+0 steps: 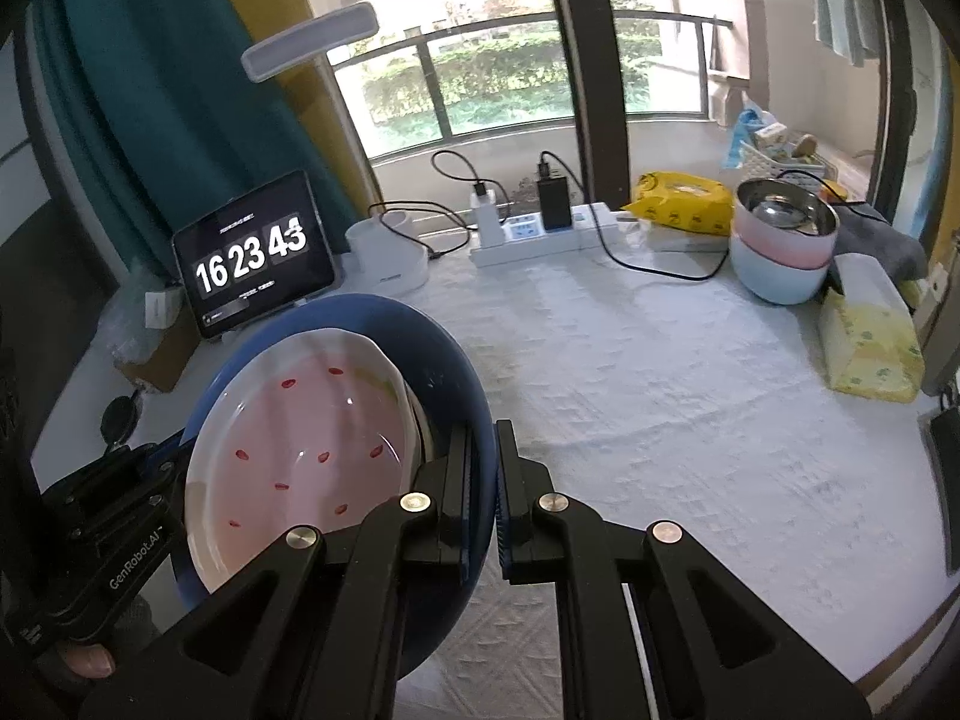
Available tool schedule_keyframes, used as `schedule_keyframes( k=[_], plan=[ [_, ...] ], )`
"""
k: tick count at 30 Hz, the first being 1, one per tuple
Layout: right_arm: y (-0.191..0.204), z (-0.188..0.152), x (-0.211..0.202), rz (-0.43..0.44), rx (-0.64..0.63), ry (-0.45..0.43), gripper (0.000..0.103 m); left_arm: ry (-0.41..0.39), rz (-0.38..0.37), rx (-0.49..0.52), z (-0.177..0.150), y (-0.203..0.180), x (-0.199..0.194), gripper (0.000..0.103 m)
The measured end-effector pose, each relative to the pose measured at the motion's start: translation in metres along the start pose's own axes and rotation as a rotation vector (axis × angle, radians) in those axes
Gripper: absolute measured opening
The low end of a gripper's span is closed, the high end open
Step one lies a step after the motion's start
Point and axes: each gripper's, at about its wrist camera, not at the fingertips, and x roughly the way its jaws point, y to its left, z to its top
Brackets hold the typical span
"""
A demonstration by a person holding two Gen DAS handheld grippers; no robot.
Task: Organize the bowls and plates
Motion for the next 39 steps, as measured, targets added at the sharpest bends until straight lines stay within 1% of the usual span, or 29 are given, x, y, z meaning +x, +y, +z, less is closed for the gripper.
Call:
schedule_keyframes(
  k=[25, 39],
  plan=[
    [0.070, 0.014, 0.057, 0.069, -0.096, 0.072, 0.010, 0.022, 0.078, -0.111, -0.012, 0.080, 0.006, 0.008],
    [0.090, 0.015, 0.101, 0.110, -0.112, 0.137, 0.010, 0.060, 0.122, -0.165, -0.017, 0.112, 0.025, 0.008]
  ],
)
